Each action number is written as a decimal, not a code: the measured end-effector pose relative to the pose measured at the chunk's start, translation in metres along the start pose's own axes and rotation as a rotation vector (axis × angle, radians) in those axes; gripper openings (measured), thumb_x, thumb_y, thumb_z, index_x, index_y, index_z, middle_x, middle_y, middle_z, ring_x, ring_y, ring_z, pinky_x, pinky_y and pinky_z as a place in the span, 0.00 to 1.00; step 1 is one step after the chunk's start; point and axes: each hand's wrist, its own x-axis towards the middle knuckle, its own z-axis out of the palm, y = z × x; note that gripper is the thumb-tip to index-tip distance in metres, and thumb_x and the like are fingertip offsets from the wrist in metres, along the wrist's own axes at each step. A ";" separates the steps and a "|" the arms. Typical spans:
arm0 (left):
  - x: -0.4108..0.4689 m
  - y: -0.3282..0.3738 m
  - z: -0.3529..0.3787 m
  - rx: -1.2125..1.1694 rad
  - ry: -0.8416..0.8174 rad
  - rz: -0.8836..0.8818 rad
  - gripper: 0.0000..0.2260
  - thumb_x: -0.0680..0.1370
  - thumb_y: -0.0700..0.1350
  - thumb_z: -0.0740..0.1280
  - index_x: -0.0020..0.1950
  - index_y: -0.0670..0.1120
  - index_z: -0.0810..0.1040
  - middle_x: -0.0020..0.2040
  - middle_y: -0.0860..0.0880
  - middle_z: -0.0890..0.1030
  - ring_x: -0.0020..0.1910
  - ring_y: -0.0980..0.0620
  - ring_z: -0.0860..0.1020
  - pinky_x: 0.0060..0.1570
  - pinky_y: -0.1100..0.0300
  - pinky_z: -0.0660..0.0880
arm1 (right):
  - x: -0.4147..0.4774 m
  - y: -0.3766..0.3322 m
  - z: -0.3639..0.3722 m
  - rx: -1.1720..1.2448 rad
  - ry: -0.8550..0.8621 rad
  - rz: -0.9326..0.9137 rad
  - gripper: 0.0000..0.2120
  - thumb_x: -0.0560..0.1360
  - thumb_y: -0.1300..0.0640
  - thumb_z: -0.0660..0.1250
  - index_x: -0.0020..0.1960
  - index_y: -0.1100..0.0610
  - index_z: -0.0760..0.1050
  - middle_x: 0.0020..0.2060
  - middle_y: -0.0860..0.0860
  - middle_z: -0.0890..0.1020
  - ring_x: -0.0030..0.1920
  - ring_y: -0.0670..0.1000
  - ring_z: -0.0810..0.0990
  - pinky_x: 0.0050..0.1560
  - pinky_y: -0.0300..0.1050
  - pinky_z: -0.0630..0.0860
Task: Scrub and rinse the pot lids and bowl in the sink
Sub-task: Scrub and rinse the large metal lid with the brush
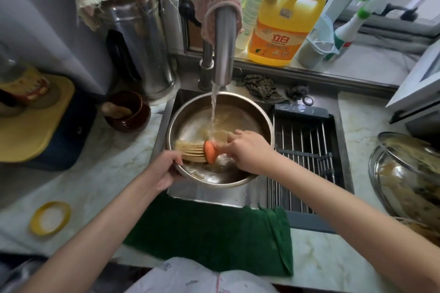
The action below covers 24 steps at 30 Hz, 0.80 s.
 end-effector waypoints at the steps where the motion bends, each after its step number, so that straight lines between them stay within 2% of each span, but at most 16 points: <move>1: 0.000 0.000 -0.001 0.001 -0.009 -0.003 0.16 0.71 0.28 0.49 0.41 0.38 0.75 0.33 0.44 0.80 0.32 0.49 0.78 0.30 0.62 0.77 | -0.004 0.002 -0.009 0.008 -0.051 -0.026 0.26 0.73 0.61 0.66 0.67 0.42 0.72 0.41 0.50 0.79 0.43 0.54 0.76 0.39 0.43 0.64; 3: -0.003 -0.002 -0.001 0.035 -0.017 -0.012 0.15 0.72 0.28 0.49 0.40 0.37 0.74 0.31 0.45 0.80 0.29 0.51 0.79 0.28 0.62 0.77 | -0.004 0.015 -0.023 -0.080 -0.074 0.014 0.25 0.77 0.59 0.61 0.71 0.41 0.66 0.46 0.50 0.79 0.49 0.53 0.76 0.42 0.43 0.64; 6: -0.010 -0.009 0.004 0.066 -0.047 -0.038 0.14 0.73 0.28 0.49 0.38 0.36 0.72 0.26 0.45 0.79 0.23 0.53 0.78 0.22 0.64 0.74 | 0.004 0.027 -0.034 -0.253 -0.080 0.231 0.28 0.77 0.57 0.58 0.76 0.45 0.58 0.52 0.53 0.78 0.53 0.56 0.77 0.42 0.45 0.63; 8: -0.012 -0.010 0.005 0.055 -0.064 -0.044 0.14 0.72 0.28 0.49 0.42 0.36 0.74 0.28 0.45 0.81 0.28 0.50 0.80 0.23 0.63 0.75 | 0.006 0.019 -0.033 -0.246 -0.101 0.365 0.29 0.77 0.56 0.58 0.77 0.50 0.55 0.54 0.54 0.79 0.53 0.58 0.78 0.42 0.46 0.64; 10: -0.009 -0.010 0.003 0.014 -0.057 -0.048 0.14 0.72 0.29 0.50 0.44 0.37 0.74 0.33 0.44 0.81 0.36 0.48 0.79 0.28 0.60 0.78 | 0.008 0.003 -0.030 -0.141 -0.143 0.427 0.27 0.76 0.55 0.59 0.75 0.54 0.60 0.53 0.54 0.80 0.53 0.58 0.79 0.41 0.45 0.65; 12: -0.004 -0.010 0.004 -0.021 -0.025 -0.051 0.13 0.72 0.29 0.50 0.39 0.38 0.72 0.34 0.43 0.77 0.36 0.48 0.75 0.34 0.57 0.78 | 0.011 -0.016 -0.027 0.112 -0.189 0.379 0.21 0.75 0.53 0.61 0.68 0.52 0.71 0.51 0.53 0.81 0.51 0.58 0.80 0.41 0.43 0.68; 14: 0.000 -0.008 0.004 -0.038 0.010 -0.036 0.13 0.72 0.29 0.50 0.35 0.40 0.69 0.31 0.45 0.73 0.34 0.49 0.72 0.34 0.57 0.76 | 0.013 -0.030 -0.024 0.349 -0.289 0.258 0.17 0.76 0.55 0.62 0.64 0.49 0.75 0.50 0.53 0.81 0.50 0.57 0.79 0.42 0.44 0.70; 17: 0.004 -0.001 -0.004 -0.046 0.047 0.001 0.12 0.72 0.29 0.50 0.39 0.38 0.71 0.32 0.44 0.76 0.33 0.48 0.74 0.27 0.60 0.77 | 0.006 -0.014 -0.040 0.396 -0.468 0.029 0.22 0.77 0.57 0.62 0.70 0.43 0.69 0.54 0.50 0.81 0.49 0.55 0.78 0.47 0.48 0.74; 19: 0.006 0.002 -0.012 -0.036 0.066 0.012 0.12 0.71 0.29 0.51 0.41 0.37 0.73 0.34 0.43 0.78 0.34 0.47 0.76 0.27 0.60 0.79 | 0.000 0.000 -0.055 0.323 -0.571 -0.014 0.22 0.78 0.56 0.63 0.70 0.40 0.68 0.51 0.49 0.81 0.46 0.53 0.77 0.47 0.47 0.73; 21: 0.006 0.003 -0.014 -0.014 0.057 0.013 0.11 0.71 0.29 0.52 0.43 0.37 0.73 0.37 0.43 0.76 0.36 0.48 0.74 0.27 0.60 0.78 | -0.002 0.005 -0.064 0.238 -0.523 -0.011 0.22 0.78 0.54 0.63 0.70 0.39 0.68 0.47 0.47 0.81 0.42 0.51 0.75 0.44 0.45 0.71; 24: 0.000 -0.002 -0.005 0.070 -0.046 0.007 0.13 0.72 0.28 0.51 0.41 0.38 0.73 0.30 0.46 0.78 0.31 0.50 0.77 0.25 0.63 0.76 | 0.010 -0.002 -0.065 0.078 -0.177 -0.068 0.21 0.77 0.54 0.62 0.67 0.38 0.71 0.43 0.46 0.82 0.39 0.51 0.77 0.35 0.43 0.68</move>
